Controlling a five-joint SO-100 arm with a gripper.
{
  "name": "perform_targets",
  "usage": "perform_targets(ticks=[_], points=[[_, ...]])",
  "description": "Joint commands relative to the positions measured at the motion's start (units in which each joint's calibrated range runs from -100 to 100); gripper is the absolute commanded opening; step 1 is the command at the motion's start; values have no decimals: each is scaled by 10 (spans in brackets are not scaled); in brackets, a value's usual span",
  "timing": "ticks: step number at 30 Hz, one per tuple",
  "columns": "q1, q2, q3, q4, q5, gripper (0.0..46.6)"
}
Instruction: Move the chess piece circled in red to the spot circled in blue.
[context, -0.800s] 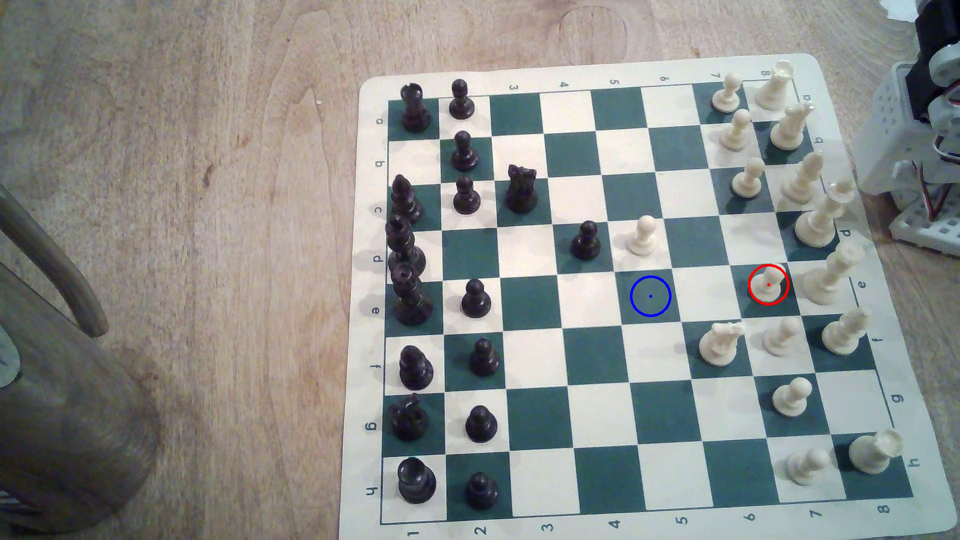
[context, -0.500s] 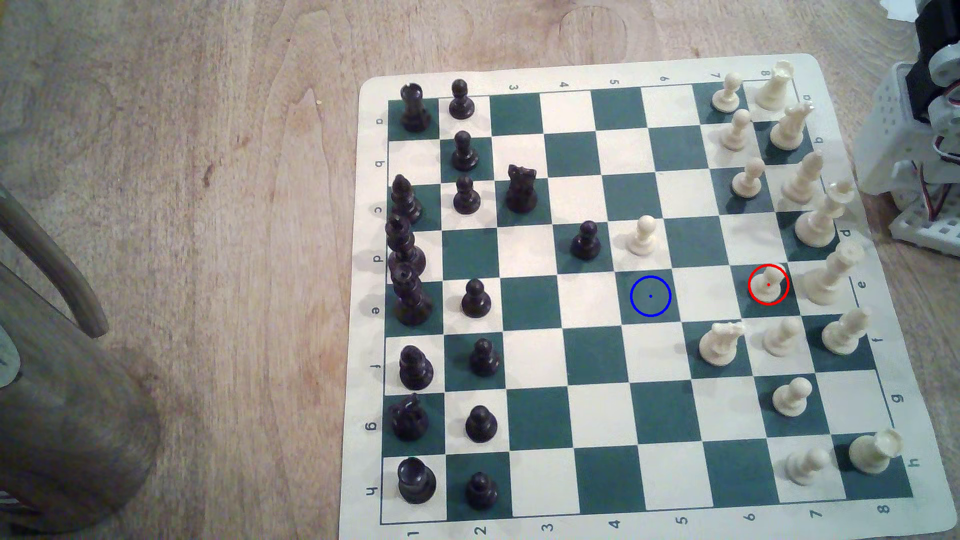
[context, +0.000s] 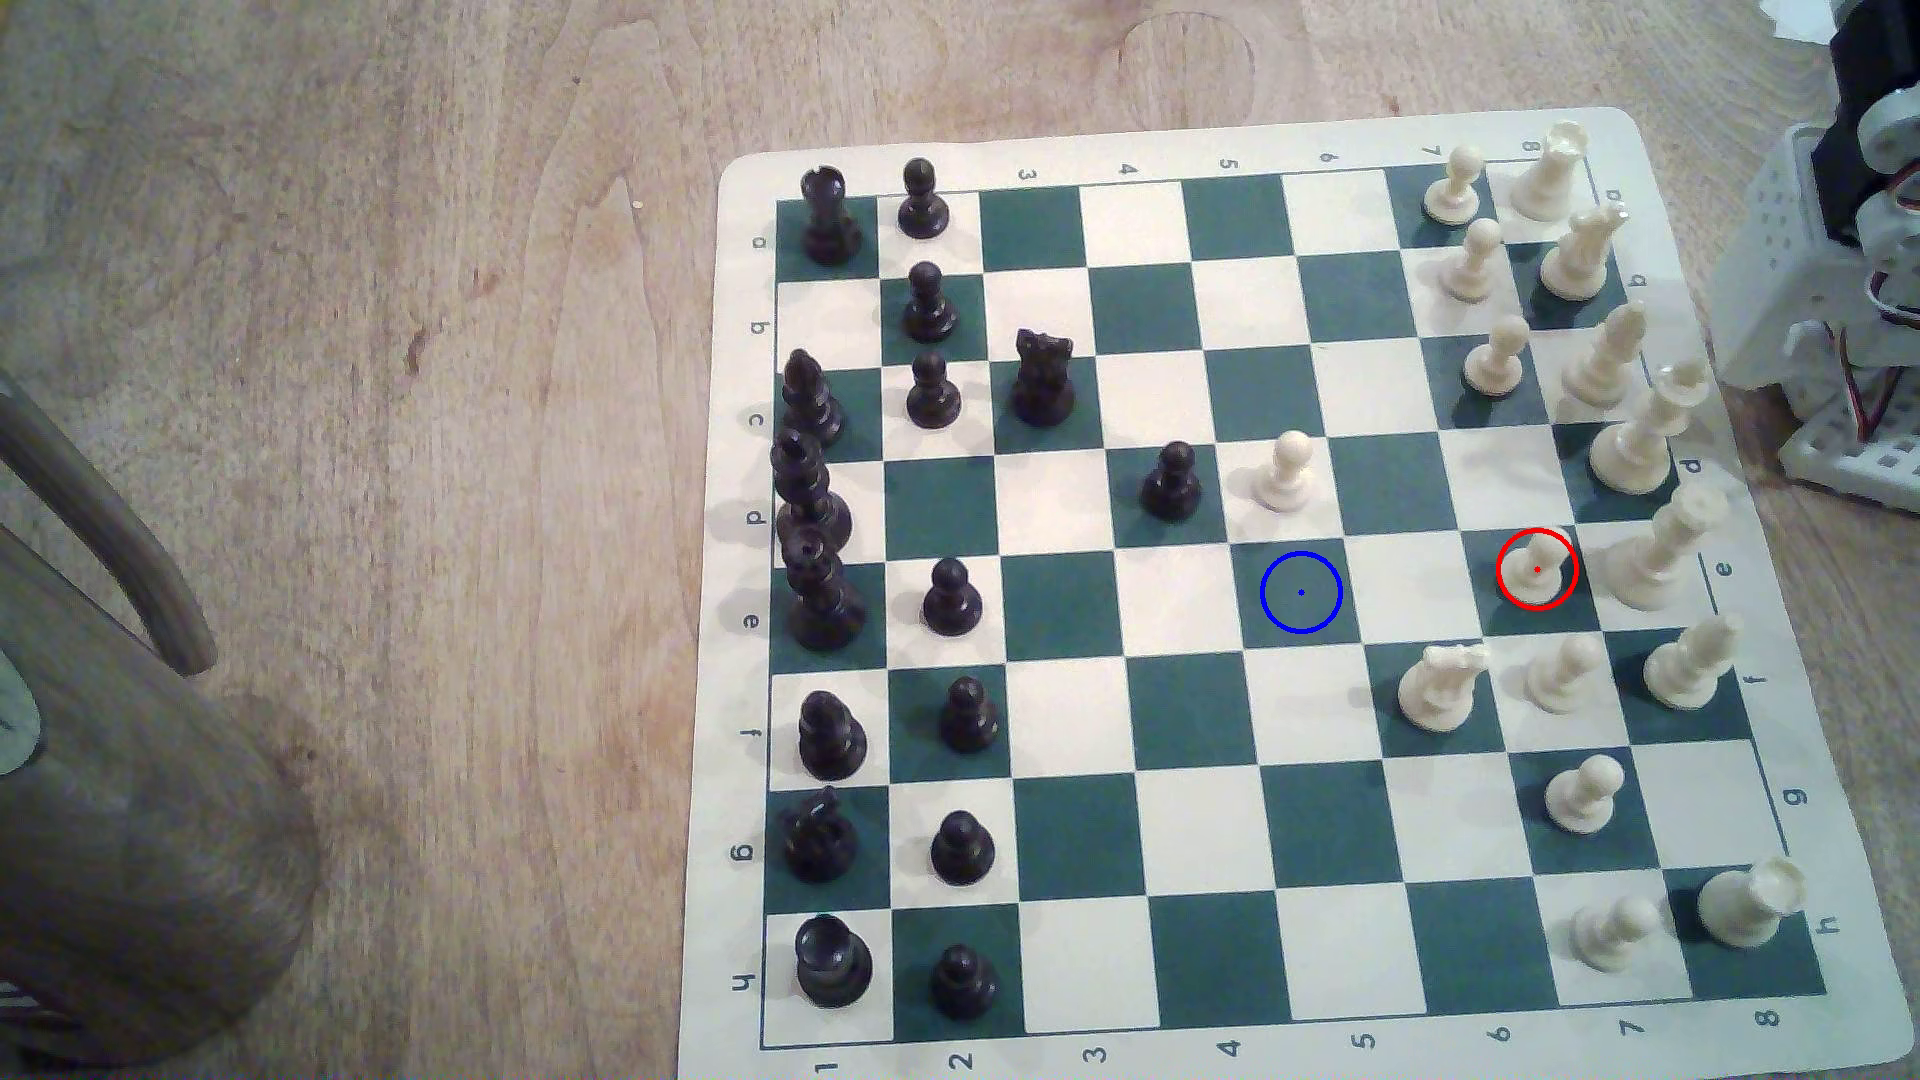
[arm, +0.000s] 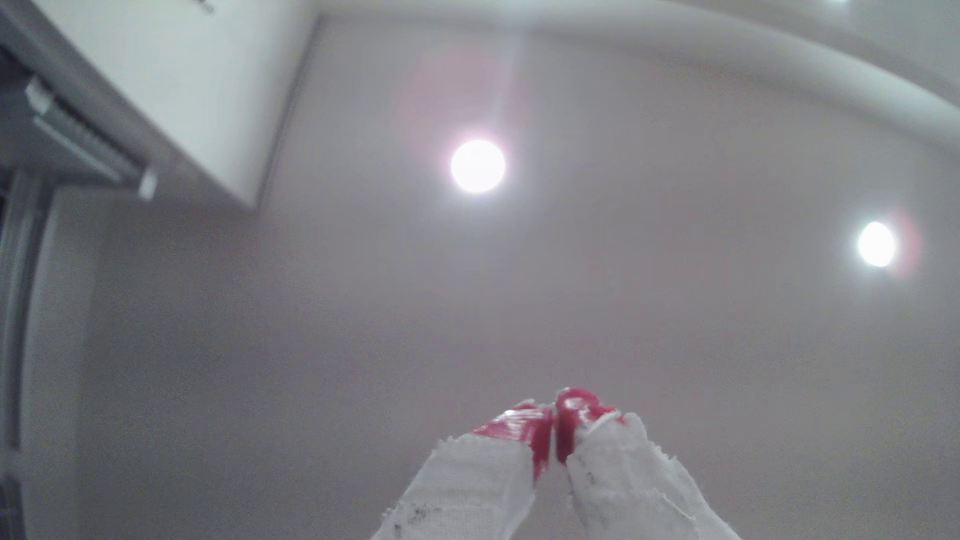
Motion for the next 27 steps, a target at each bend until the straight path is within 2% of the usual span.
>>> perform_targets(ticks=[1, 9, 13, 14, 16, 22, 25, 27], points=[[2, 0, 10, -12, 2, 2], [-14, -1, 10, 8, -1, 2], [-16, -1, 10, 182, 2, 2], [-27, 0, 10, 285, 26, 2], [-44, -1, 10, 389, 36, 2], [-51, -1, 10, 686, 26, 2], [-54, -1, -25, 939, 21, 2], [-56, -1, -73, 1055, 4, 2]])
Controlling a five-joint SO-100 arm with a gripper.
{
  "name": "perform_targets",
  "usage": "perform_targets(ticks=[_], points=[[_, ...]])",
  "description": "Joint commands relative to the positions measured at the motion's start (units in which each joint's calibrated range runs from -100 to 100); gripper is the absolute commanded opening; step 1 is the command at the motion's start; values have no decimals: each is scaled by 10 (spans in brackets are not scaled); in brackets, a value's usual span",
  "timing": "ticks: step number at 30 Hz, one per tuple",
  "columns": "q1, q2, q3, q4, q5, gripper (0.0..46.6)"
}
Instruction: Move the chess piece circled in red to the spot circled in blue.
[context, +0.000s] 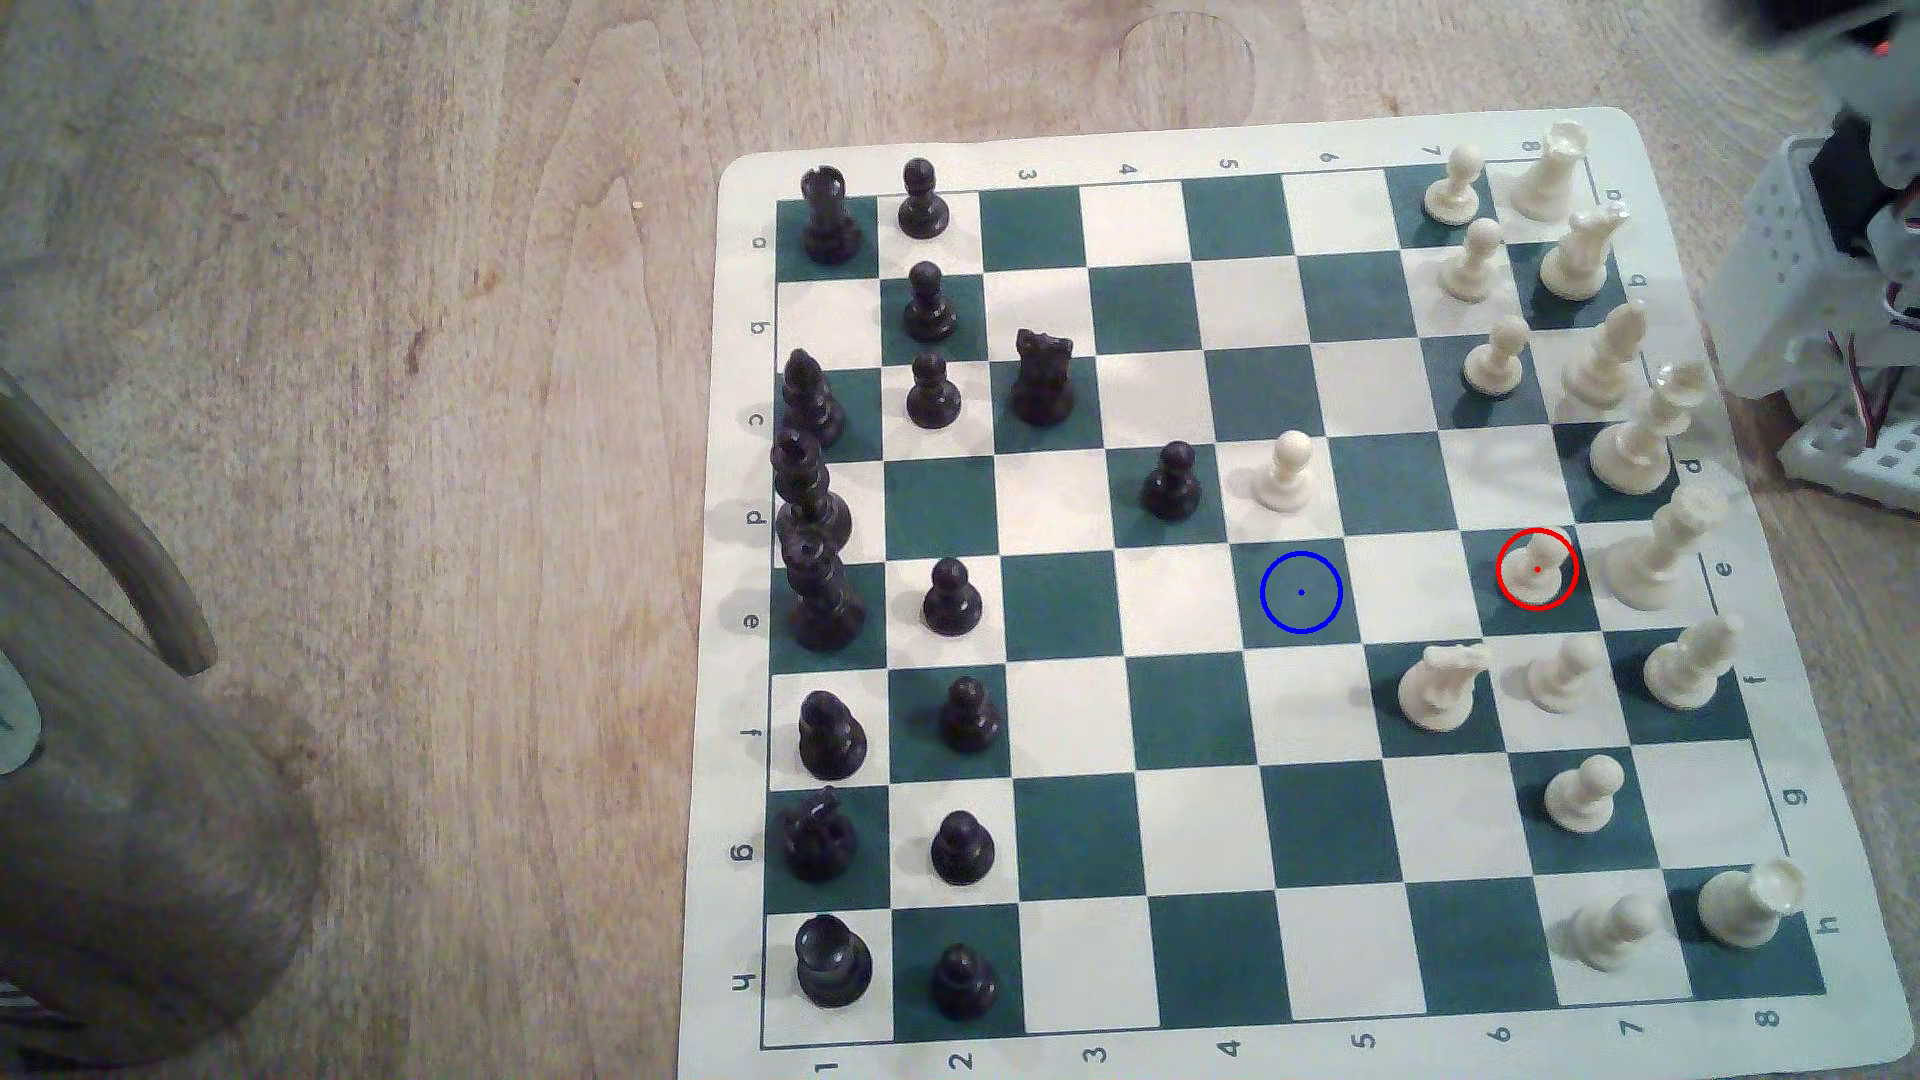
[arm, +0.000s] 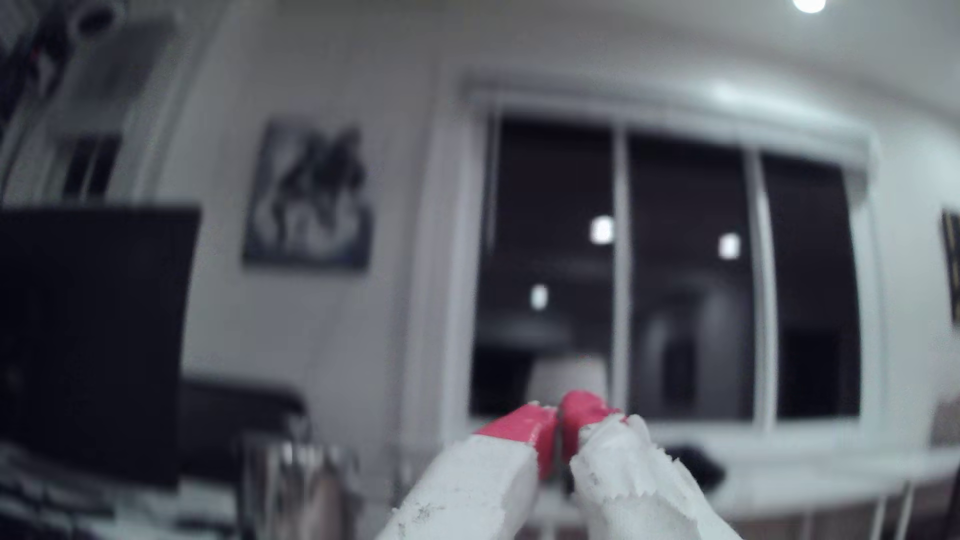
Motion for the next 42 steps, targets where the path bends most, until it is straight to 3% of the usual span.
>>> perform_targets(ticks=[1, 8, 9, 13, 14, 19, 22, 26, 28, 32, 42], points=[[-8, 0, -137, 427, -42, 2], [5, 65, -284, 693, -96, 2], [-3, 105, -354, 763, -119, 2], [-30, 216, -505, 895, -168, 2], [-46, 283, -569, 970, -196, 2], [-112, 454, -689, 1134, -256, 8], [-136, 490, -710, 1157, -259, 24], [-194, 534, -713, 1172, -243, 42], [-221, 560, -721, 1192, -243, 70], [-224, 560, -710, 1206, -233, 143], [-251, 574, -639, 1185, -249, 181]])
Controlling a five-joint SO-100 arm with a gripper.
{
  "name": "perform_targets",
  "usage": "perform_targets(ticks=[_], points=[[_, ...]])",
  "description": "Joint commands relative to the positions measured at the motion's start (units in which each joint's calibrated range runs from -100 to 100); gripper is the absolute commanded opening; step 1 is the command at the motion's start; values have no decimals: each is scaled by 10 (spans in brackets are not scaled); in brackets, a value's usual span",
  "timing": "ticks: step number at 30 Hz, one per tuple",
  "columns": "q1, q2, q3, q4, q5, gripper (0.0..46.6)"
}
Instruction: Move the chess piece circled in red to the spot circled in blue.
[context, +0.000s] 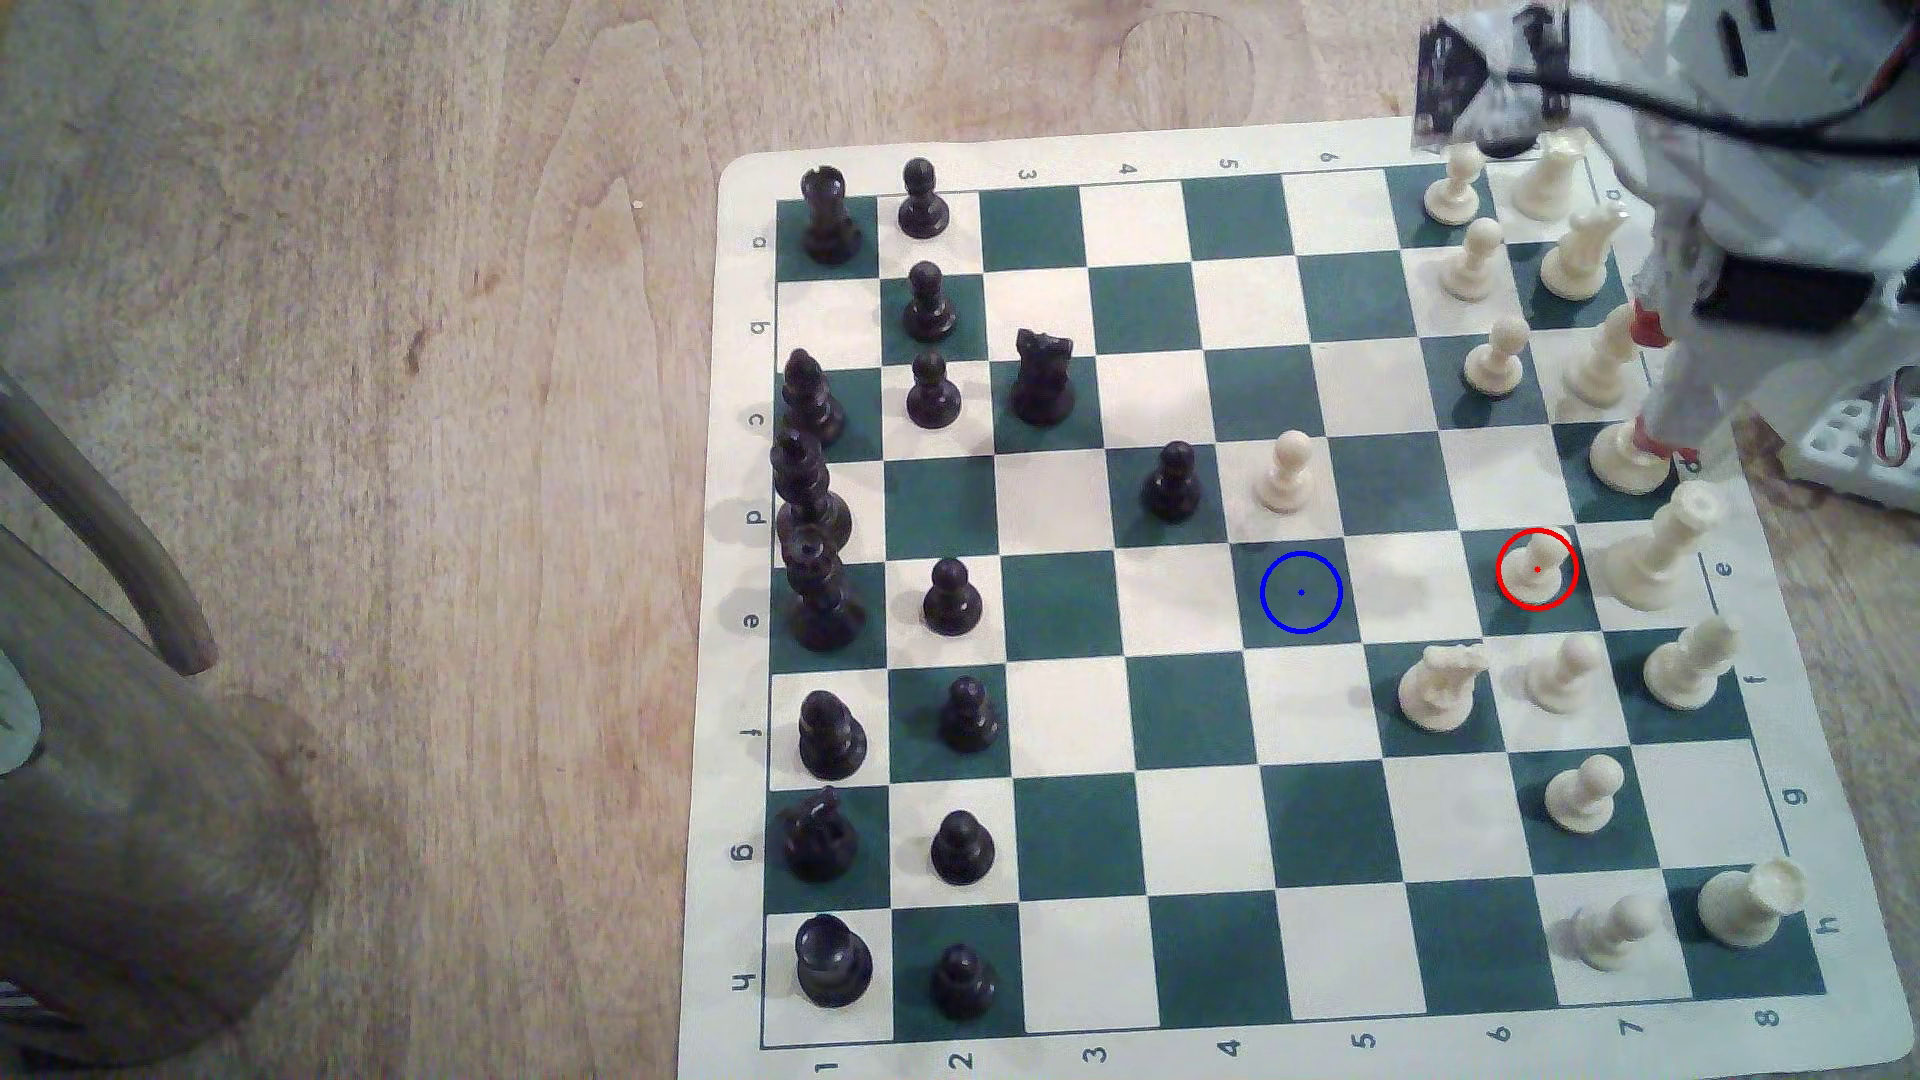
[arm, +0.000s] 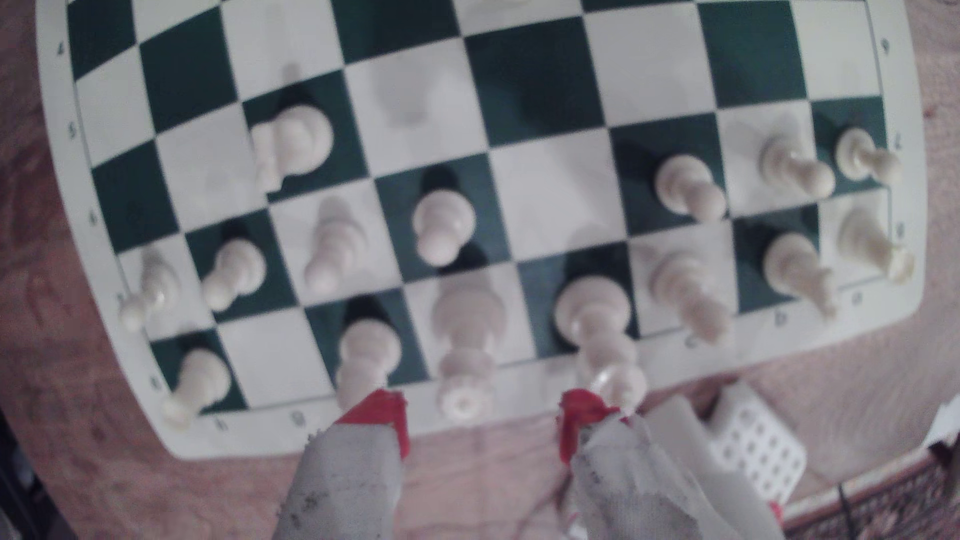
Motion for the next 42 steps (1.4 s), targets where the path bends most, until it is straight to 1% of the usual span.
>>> perform_targets(ticks=[1, 4, 15, 17, 26, 32, 42], points=[[-21, 7, 52, -44, -8, 180], [-36, 27, 91, -77, -12, 173], [-52, 73, 127, -164, -16, 152], [-54, 87, 129, -172, -16, 142], [-48, 90, 167, -206, -7, 152], [-47, 92, 193, -232, -7, 155], [-56, 136, 214, -294, -13, 152]])
